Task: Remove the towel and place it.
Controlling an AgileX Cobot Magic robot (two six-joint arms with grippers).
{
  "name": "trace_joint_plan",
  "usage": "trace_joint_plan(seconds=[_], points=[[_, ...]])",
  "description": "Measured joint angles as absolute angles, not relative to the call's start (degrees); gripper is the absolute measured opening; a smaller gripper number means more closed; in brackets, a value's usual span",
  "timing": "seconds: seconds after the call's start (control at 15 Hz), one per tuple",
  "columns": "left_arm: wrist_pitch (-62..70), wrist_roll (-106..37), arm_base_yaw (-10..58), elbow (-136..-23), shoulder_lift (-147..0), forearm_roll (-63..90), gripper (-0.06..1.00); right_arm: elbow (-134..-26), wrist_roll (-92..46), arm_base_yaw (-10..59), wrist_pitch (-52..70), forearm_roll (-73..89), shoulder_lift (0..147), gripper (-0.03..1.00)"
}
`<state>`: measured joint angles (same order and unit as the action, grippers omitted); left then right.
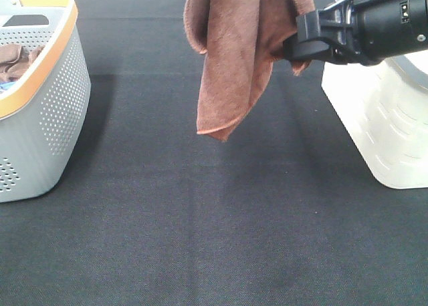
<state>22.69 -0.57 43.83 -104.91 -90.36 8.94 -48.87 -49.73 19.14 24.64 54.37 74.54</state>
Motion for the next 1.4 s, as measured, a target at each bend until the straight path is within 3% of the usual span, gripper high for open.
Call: trace_joint_plan(seconds=[0.2, 0.53, 0.87, 1.13, 1.4], points=[[28.02, 0.00, 42.06, -104.91, -90.36, 3.04, 0.00, -48.87, -45.38, 19.14, 28.71, 49.85, 74.54, 0.00], [45.21, 3.61, 35.29, -104.91, -92.59, 1.60, 0.00, -59.19, -19.19, 19.14, 45.21, 20.80, 74.54, 0.00], [55.63, 4.58, 34.72, -104.91, -97.46, -4.47, 0.00, -67.44, -3.72, 19.14, 43.14, 3.09, 74.66, 0.00], [46.64, 10.14, 33.40, -104.91, -103.48, -22.12, 0.00, -73.51, -0.69, 19.14, 31.05, -3.44, 80.79, 0.00], [31.86, 14.73, 27.79, -104.91, -106.05, -25.04, 0.00, -80.16, -0.69, 19.14, 24.69, -8.77, 90.07, 0.00]])
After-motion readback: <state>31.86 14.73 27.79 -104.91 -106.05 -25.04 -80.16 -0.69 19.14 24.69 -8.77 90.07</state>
